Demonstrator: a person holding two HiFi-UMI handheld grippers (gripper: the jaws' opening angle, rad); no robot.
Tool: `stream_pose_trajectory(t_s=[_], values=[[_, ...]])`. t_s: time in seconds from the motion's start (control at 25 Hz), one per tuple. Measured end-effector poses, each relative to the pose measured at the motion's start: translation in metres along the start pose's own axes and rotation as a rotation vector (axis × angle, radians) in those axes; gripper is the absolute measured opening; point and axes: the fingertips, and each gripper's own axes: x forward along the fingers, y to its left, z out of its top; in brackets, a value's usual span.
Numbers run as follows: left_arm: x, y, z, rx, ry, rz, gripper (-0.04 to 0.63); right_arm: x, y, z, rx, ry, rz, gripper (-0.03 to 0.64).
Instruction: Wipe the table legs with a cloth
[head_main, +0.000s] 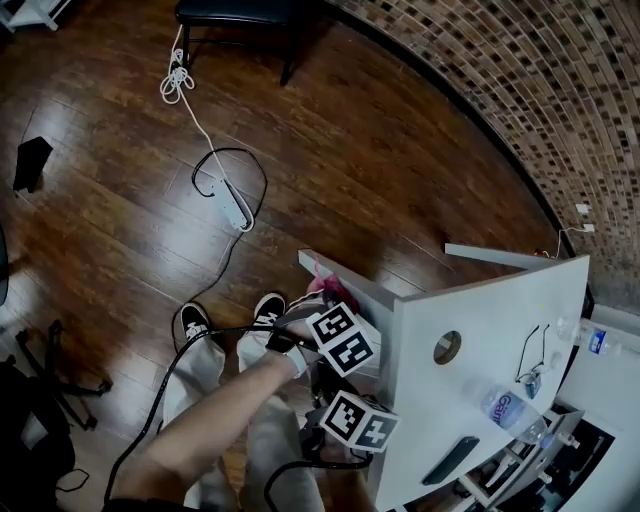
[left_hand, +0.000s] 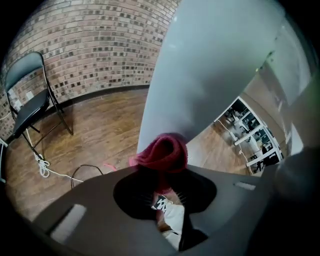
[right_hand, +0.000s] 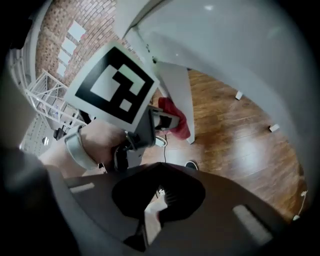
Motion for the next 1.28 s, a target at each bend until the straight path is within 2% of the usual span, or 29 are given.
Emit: stream_pose_trajectory(t_s=[0.32, 0.52, 0.8, 1.04, 1.28], values=[[0.039, 0.019, -0.014, -0.035, 0.069, -0.012, 0.077, 0.046, -0.010, 0.001, -0.052, 0.245, -0.070, -0.006], [0.064, 0.027, -0.027, -0.122, 0.092, -0.054, 0.077, 0.073, -0.018, -0.003, -0.115, 0.352, -0.128, -0.006], [0.100, 0.042, -0.047, -0.202, 0.106, -0.103, 0.075, 0.122, -0.034, -0.017, -0.185, 0.444, -0.169, -0.006], [0.134, 0.066, -0.064, -0.317, 0.087, -0.124, 0.072, 0.170, -0.044, -0.019, -0.241, 0.485, -0.176, -0.006], [0.170, 0.094, -0.078, -0.324, 0.055, -0.133, 0.072, 0.228, -0.050, -0.012, -0.332, 0.450, -0.129, -0.008]])
